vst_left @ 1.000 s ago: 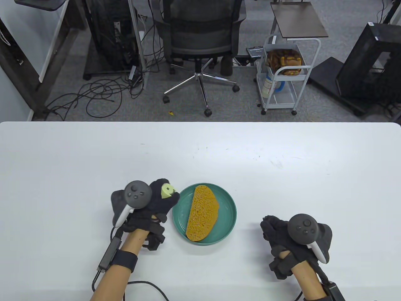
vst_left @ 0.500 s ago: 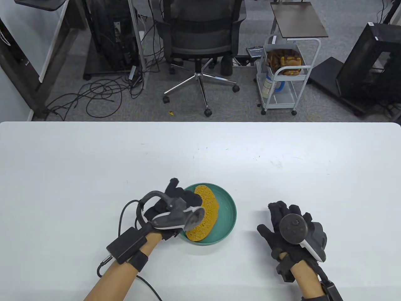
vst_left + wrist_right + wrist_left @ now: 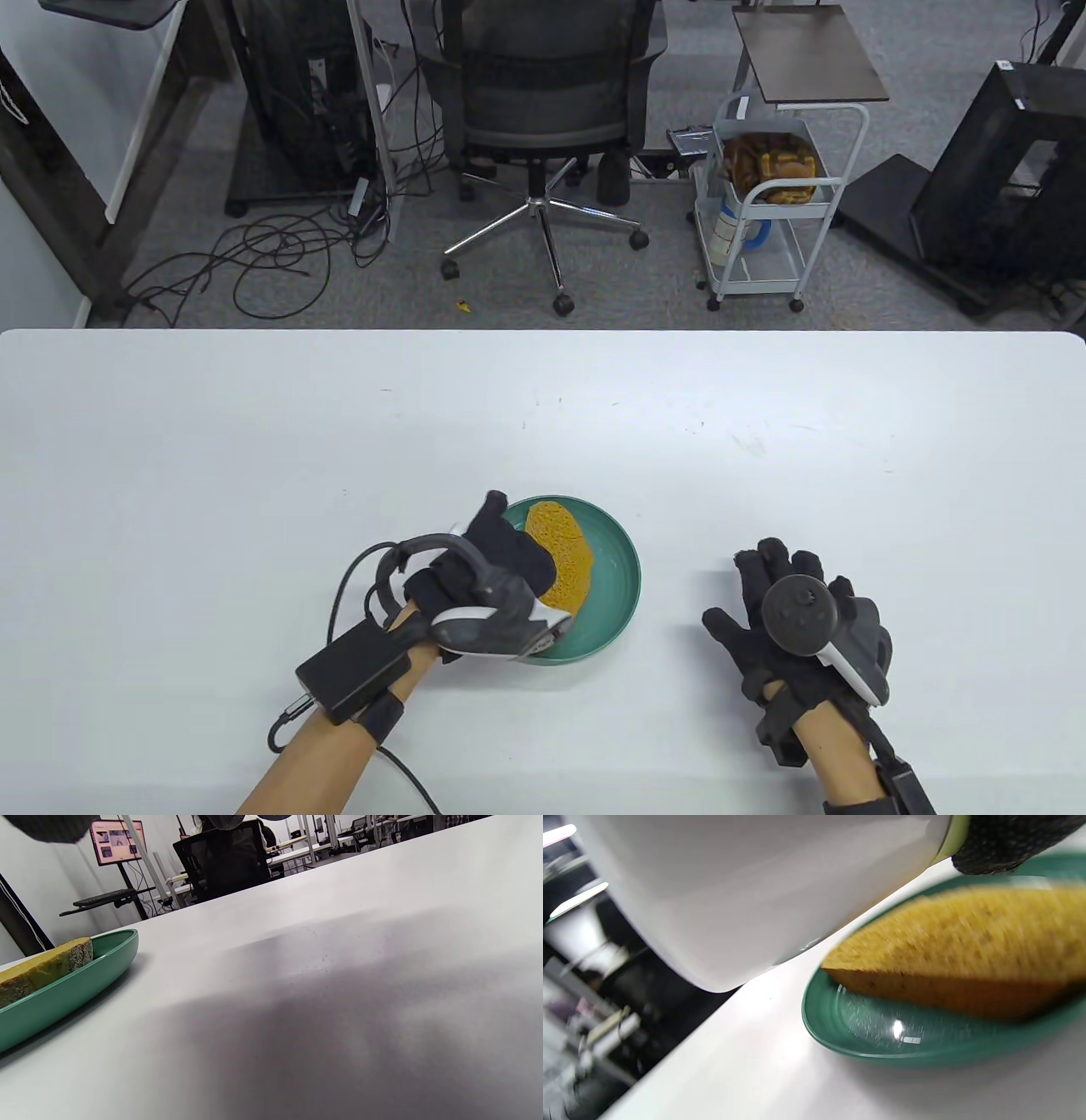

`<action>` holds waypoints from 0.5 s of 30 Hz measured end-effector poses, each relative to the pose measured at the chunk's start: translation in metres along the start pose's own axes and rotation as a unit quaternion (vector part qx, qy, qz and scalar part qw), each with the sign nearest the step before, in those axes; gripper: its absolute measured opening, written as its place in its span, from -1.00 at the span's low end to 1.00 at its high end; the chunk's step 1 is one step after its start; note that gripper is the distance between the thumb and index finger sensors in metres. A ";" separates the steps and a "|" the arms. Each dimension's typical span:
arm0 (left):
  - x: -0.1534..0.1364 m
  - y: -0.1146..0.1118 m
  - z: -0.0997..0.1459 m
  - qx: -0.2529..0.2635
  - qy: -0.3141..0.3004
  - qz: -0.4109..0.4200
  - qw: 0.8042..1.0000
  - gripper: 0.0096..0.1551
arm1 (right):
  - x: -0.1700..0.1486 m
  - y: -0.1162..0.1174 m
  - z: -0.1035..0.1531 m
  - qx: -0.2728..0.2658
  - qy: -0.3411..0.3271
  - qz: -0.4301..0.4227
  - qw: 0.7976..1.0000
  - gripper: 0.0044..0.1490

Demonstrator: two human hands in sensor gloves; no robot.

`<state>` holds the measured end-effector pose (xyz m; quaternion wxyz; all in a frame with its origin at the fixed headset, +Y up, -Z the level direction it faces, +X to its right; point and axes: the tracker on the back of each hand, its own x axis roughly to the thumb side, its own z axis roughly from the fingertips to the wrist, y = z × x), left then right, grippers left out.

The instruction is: Press dispenser to sprinkle granules onto bread slice

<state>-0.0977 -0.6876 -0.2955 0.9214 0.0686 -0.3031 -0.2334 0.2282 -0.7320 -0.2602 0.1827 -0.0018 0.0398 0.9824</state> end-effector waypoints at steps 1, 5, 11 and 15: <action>-0.015 -0.004 0.005 0.014 0.035 0.041 0.998 -0.25 | 0.000 0.001 -0.001 0.002 -0.003 -0.004 1.000 0.02; -0.066 -0.031 0.029 0.046 0.160 0.241 0.956 -0.24 | 0.004 0.006 -0.002 0.012 -0.009 -0.011 1.000 0.01; -0.104 -0.091 0.064 0.092 0.269 0.551 0.785 -0.06 | 0.004 0.008 -0.002 0.012 -0.011 -0.037 0.999 -0.01; -0.101 -0.122 0.073 0.091 0.258 0.665 0.696 -0.01 | 0.003 0.009 -0.003 0.016 -0.008 -0.046 0.999 -0.03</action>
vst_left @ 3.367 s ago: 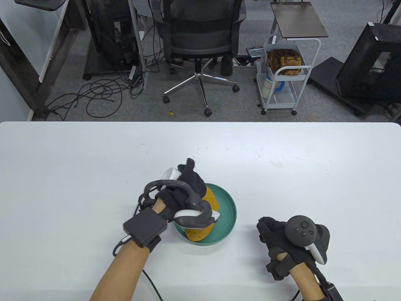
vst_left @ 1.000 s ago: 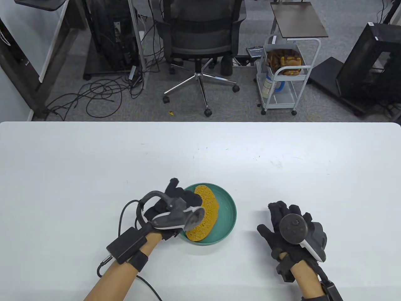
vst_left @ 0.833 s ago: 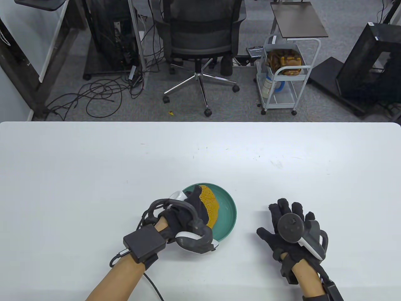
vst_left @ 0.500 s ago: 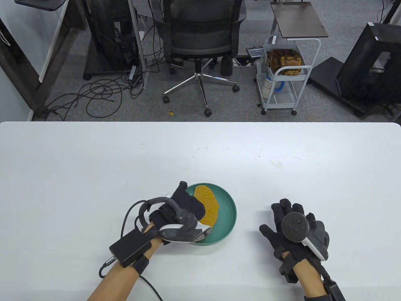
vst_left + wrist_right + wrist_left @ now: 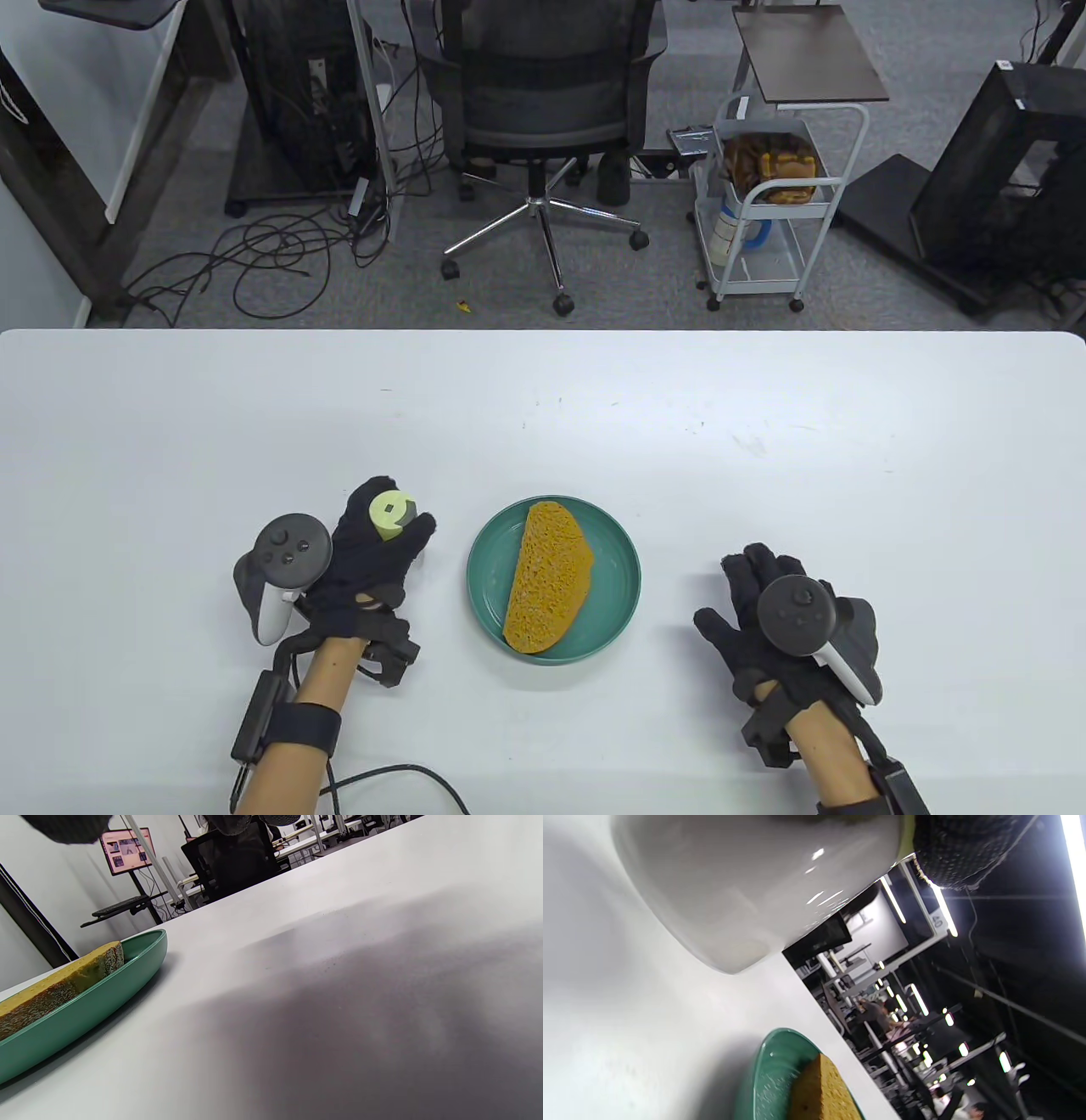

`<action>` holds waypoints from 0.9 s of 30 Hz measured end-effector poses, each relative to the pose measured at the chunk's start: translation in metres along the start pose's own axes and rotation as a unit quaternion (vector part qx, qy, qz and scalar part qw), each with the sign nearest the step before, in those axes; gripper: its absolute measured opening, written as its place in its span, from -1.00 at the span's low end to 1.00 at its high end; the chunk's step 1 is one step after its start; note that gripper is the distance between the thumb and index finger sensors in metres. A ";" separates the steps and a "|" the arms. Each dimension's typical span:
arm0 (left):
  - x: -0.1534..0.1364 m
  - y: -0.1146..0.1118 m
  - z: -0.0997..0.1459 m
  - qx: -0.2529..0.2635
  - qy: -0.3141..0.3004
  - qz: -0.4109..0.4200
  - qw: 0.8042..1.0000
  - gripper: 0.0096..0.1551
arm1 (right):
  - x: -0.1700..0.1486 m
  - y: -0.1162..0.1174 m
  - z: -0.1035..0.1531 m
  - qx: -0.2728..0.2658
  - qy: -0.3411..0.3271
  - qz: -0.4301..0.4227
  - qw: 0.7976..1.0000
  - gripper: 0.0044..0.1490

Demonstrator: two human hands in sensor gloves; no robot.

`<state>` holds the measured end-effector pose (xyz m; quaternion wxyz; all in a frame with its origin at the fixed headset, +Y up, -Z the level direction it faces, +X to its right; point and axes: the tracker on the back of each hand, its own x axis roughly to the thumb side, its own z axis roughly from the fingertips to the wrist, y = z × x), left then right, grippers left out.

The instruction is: Press dispenser to sprinkle granules onto bread slice

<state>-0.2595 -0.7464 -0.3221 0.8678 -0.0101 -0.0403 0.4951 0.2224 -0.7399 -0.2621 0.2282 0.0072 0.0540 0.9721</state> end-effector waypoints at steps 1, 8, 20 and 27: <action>-0.004 -0.001 0.000 -0.010 -0.004 -0.002 1.000 -0.01 | 0.000 0.000 0.000 0.001 0.000 -0.001 1.000 -0.03; -0.025 -0.015 0.004 0.000 0.017 -0.041 0.999 -0.03 | 0.001 0.004 -0.001 0.009 -0.002 0.006 1.000 -0.04; -0.026 -0.015 0.011 0.001 0.046 -0.075 0.996 0.02 | 0.002 0.004 -0.001 0.004 -0.009 0.001 1.000 -0.08; -0.028 -0.015 0.014 -0.059 0.078 -0.090 0.991 0.36 | -0.001 0.004 -0.002 0.004 -0.017 -0.024 1.000 -0.09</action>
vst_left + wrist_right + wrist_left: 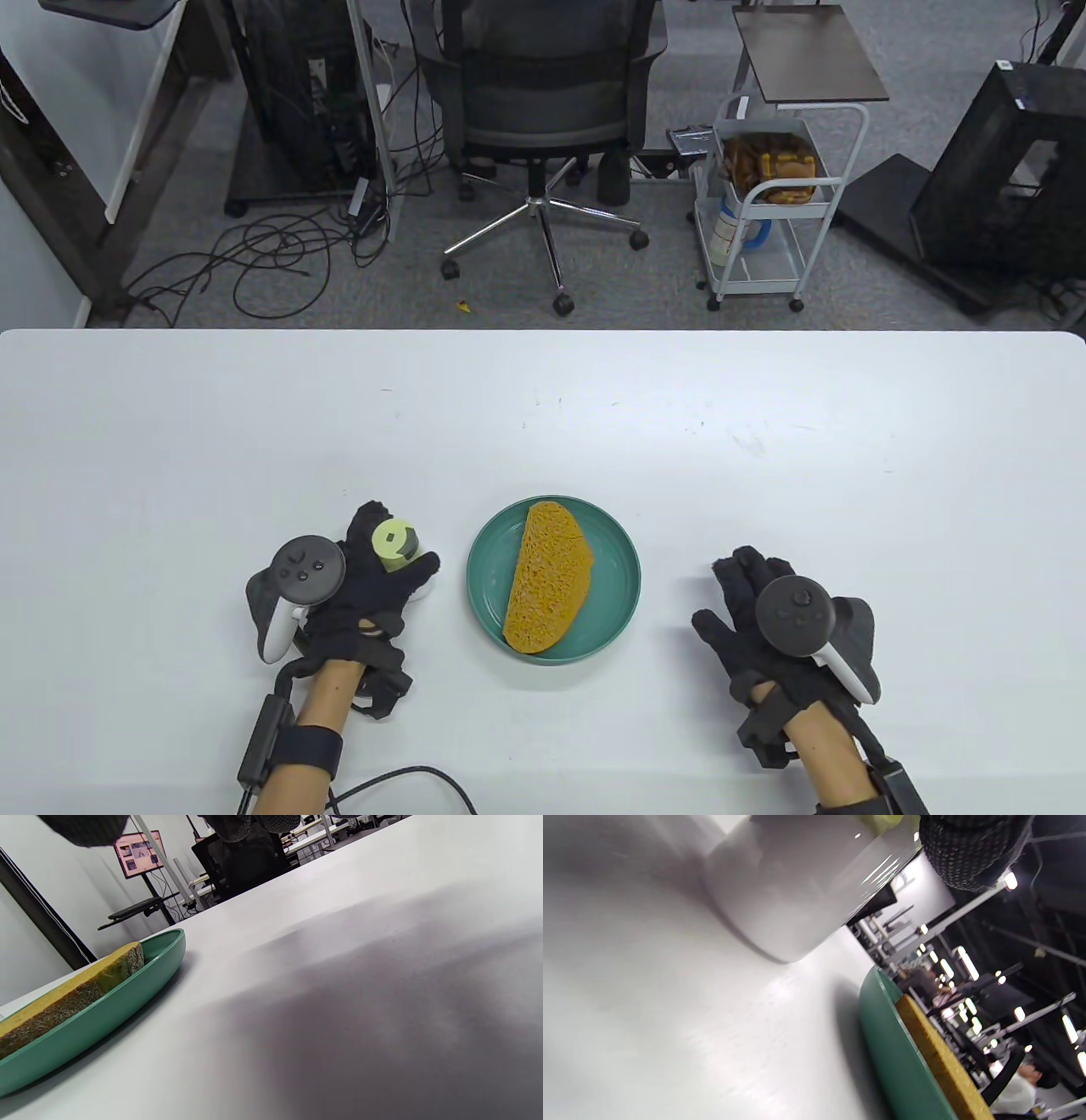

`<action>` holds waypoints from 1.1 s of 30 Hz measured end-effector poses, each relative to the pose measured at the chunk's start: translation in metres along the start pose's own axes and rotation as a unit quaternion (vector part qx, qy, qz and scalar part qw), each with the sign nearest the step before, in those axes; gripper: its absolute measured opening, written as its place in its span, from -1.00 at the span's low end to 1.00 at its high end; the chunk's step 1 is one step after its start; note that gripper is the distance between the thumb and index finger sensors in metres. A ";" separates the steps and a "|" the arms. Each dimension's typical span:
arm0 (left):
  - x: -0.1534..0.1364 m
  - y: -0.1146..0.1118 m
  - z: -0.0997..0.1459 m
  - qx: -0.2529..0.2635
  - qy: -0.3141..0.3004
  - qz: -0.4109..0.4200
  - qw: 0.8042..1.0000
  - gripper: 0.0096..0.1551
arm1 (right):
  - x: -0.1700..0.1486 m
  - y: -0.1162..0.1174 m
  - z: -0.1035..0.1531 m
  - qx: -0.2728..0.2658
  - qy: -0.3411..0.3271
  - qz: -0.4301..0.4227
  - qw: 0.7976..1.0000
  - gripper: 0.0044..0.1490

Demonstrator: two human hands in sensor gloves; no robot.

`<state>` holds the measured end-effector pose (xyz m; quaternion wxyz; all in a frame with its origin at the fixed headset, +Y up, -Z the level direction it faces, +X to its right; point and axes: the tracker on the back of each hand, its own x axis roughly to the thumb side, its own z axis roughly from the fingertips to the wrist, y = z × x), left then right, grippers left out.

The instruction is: Press dispenser to sprinkle granules onto bread slice

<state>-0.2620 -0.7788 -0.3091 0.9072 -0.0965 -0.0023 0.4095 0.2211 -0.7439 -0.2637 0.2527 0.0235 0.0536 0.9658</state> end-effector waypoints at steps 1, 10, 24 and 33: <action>-0.002 0.002 0.002 -0.010 0.003 -0.003 1.000 0.40 | -0.001 -0.001 0.000 -0.002 0.003 -0.002 1.000 -0.09; -0.008 0.070 0.049 -0.083 -0.030 -0.128 0.988 0.43 | -0.013 -0.007 -0.003 -0.017 0.027 -0.015 0.999 -0.10; 0.007 0.049 0.058 -0.100 0.022 -0.356 0.929 0.41 | -0.032 -0.003 -0.008 -0.023 0.079 0.029 0.996 -0.11; 0.005 0.047 0.058 -0.113 0.029 -0.352 0.929 0.39 | -0.030 -0.001 -0.010 -0.014 0.071 0.042 0.997 -0.11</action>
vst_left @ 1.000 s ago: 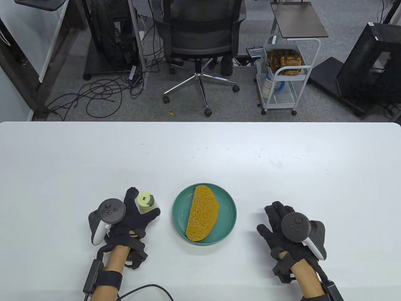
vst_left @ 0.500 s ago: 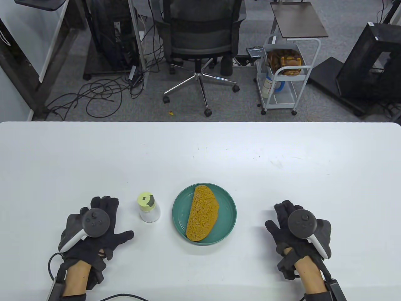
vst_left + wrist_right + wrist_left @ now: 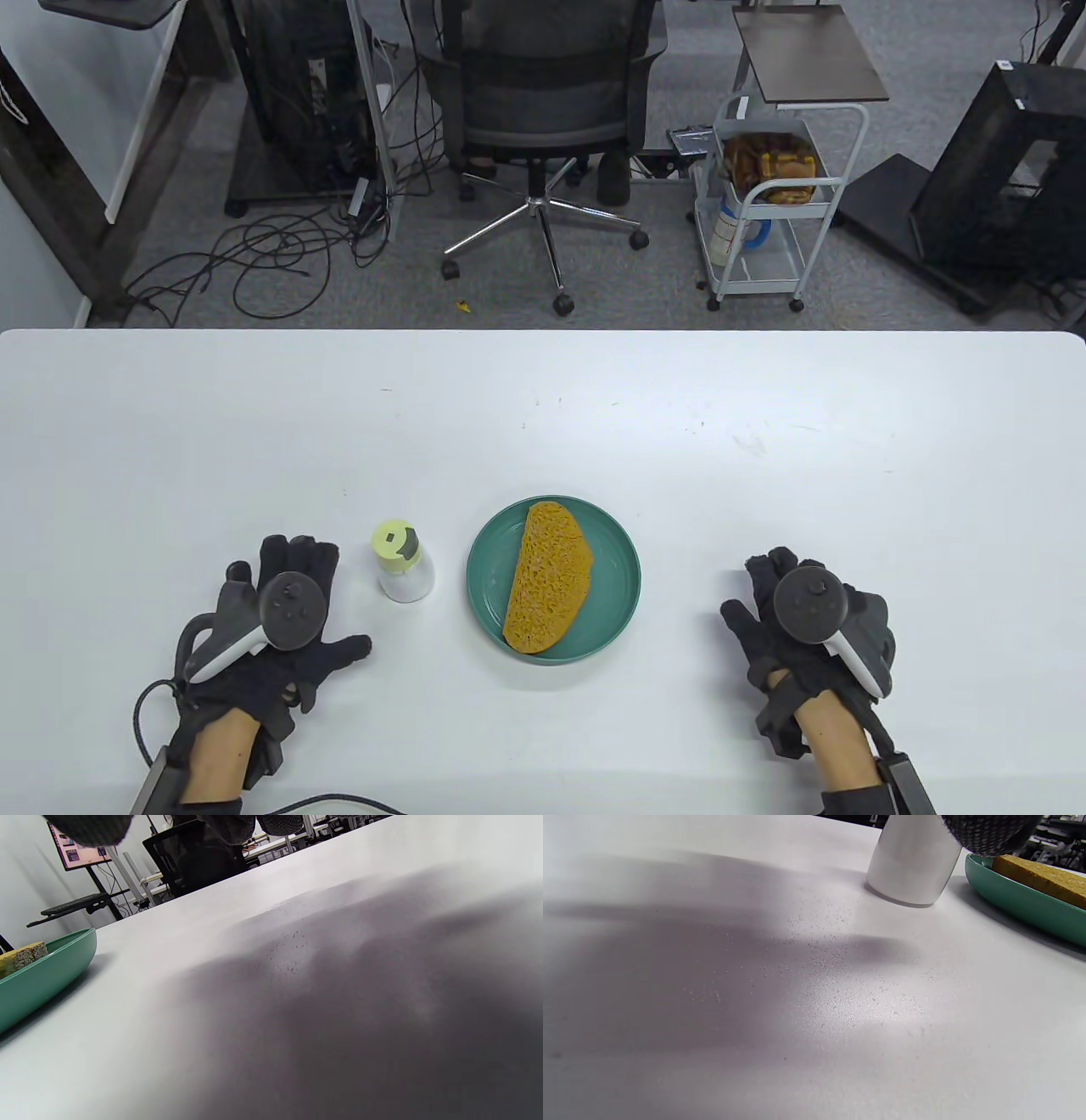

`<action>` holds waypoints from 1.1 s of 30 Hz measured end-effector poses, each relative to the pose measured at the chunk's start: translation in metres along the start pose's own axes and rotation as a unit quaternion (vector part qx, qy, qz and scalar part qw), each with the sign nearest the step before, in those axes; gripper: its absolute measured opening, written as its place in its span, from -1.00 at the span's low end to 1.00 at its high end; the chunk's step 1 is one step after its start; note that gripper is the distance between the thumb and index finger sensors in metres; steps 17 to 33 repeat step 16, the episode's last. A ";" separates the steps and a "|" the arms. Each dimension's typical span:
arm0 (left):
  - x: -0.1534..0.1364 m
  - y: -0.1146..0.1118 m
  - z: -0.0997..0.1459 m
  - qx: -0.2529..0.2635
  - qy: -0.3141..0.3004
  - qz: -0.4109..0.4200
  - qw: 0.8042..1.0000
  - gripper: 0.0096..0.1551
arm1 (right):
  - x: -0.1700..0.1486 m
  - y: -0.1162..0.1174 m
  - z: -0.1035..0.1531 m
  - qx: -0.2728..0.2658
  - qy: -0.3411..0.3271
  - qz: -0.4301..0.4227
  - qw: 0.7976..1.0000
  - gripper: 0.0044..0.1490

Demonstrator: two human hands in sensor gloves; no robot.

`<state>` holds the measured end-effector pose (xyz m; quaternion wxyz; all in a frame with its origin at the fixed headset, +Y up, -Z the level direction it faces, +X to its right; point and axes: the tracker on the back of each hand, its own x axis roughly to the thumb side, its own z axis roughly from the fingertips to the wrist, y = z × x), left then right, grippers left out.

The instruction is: Press dispenser to sprinkle granules onto bread slice

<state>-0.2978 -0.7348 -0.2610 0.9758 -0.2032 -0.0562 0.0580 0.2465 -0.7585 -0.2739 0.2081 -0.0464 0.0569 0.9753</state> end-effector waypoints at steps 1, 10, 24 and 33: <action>0.000 0.000 0.000 0.000 -0.003 0.004 1.000 0.38 | 0.000 0.000 0.000 0.000 0.000 0.000 1.000 -0.11; 0.001 -0.003 -0.002 -0.018 -0.004 0.011 1.000 0.37 | 0.001 0.001 0.001 0.006 0.000 0.002 1.000 -0.11; 0.003 -0.005 -0.003 -0.024 -0.008 0.011 1.000 0.37 | 0.003 0.003 0.002 0.012 0.000 0.002 1.000 -0.11; 0.003 -0.005 -0.003 -0.024 -0.008 0.011 1.000 0.37 | 0.003 0.003 0.002 0.012 0.000 0.002 1.000 -0.11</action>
